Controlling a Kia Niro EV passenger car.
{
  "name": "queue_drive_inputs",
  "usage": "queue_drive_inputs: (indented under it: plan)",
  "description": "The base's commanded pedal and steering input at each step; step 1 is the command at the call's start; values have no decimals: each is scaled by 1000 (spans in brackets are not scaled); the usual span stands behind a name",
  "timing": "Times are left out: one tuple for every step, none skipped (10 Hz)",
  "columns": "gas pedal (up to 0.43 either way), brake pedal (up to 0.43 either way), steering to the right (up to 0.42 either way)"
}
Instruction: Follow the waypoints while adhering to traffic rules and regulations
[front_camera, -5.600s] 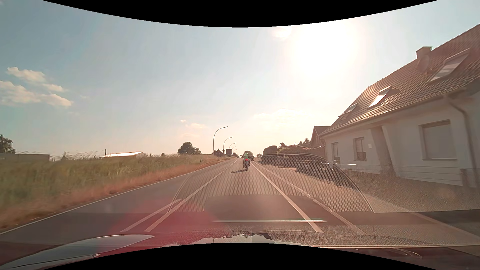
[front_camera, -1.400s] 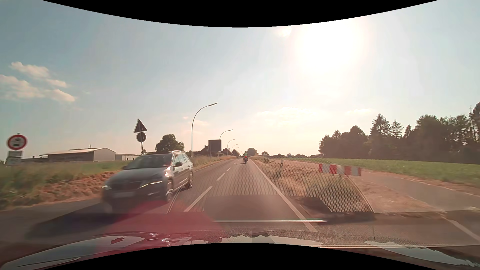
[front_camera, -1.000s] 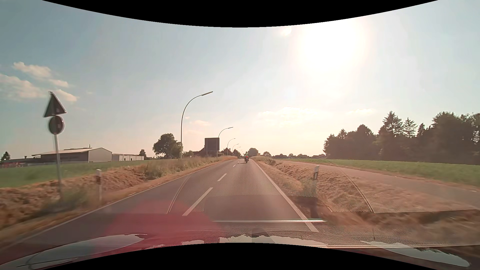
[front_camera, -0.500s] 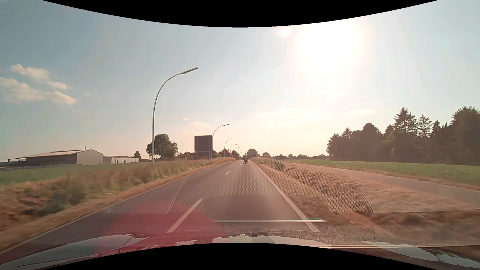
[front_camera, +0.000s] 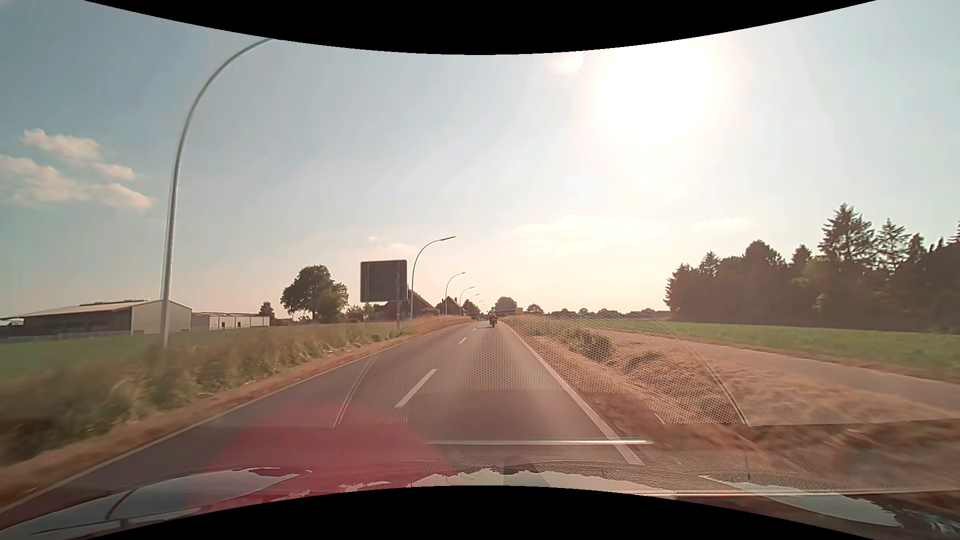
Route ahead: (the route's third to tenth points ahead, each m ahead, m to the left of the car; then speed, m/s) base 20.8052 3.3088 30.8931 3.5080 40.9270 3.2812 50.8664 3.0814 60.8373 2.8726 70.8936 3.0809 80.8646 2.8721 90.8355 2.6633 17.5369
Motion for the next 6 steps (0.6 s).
queue_drive_inputs:
  plan:
    - [421, 0, -5]
    - [421, 0, -5]
    - [421, 0, -4]
    - [421, 0, -1]
    - [421, 0, 2]
    - [421, 0, 3]
